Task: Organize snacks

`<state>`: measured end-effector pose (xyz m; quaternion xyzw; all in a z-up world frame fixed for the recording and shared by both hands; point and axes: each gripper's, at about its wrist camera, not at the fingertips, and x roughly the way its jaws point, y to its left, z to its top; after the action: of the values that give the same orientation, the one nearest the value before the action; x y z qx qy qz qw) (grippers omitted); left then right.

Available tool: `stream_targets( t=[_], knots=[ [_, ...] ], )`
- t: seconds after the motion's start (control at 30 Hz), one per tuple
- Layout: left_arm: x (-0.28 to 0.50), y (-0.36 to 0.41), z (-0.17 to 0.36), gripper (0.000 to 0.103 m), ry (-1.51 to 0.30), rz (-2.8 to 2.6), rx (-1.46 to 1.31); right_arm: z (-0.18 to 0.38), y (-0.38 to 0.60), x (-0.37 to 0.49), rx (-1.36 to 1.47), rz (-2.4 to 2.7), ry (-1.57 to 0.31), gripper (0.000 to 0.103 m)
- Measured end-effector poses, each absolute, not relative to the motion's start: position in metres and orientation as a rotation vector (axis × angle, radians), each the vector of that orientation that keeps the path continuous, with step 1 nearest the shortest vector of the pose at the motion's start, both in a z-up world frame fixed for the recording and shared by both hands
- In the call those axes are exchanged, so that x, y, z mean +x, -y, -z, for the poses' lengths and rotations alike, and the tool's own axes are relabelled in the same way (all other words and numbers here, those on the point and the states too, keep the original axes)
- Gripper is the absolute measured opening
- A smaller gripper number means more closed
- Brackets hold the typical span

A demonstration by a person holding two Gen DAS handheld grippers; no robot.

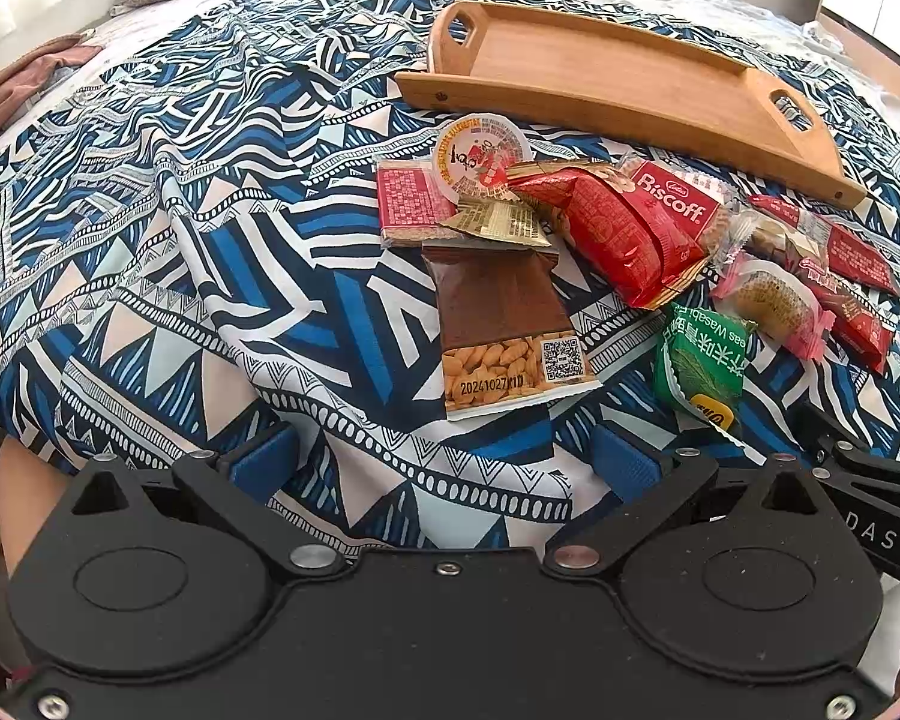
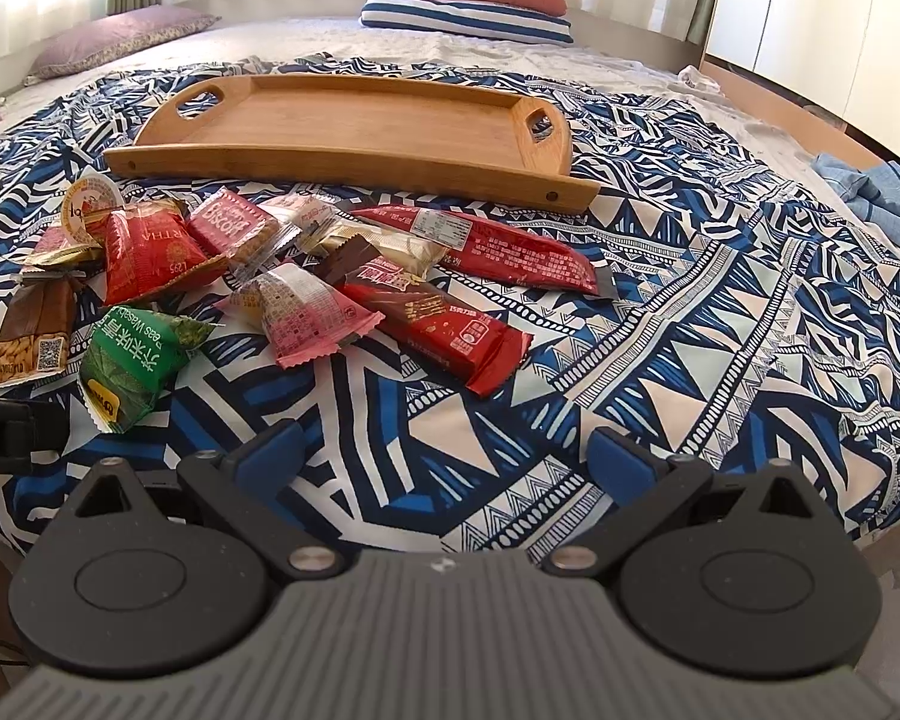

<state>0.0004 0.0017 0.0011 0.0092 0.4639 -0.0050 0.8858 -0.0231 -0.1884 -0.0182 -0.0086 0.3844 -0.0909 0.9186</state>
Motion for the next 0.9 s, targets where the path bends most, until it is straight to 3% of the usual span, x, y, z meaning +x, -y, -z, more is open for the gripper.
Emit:
stream_targets(
  t=[0.6,0.9],
  knots=[
    [-0.015,-0.01,-0.002,0.102,-0.85,0.108,0.048,0.014,0.193,-0.039,0.022,0.176,-0.725,0.103],
    [-0.022,-0.026,-0.022,0.079,-0.75,0.054,-0.024,0.0,0.199,-0.048,0.006,0.221,-0.598,0.1]
  ],
)
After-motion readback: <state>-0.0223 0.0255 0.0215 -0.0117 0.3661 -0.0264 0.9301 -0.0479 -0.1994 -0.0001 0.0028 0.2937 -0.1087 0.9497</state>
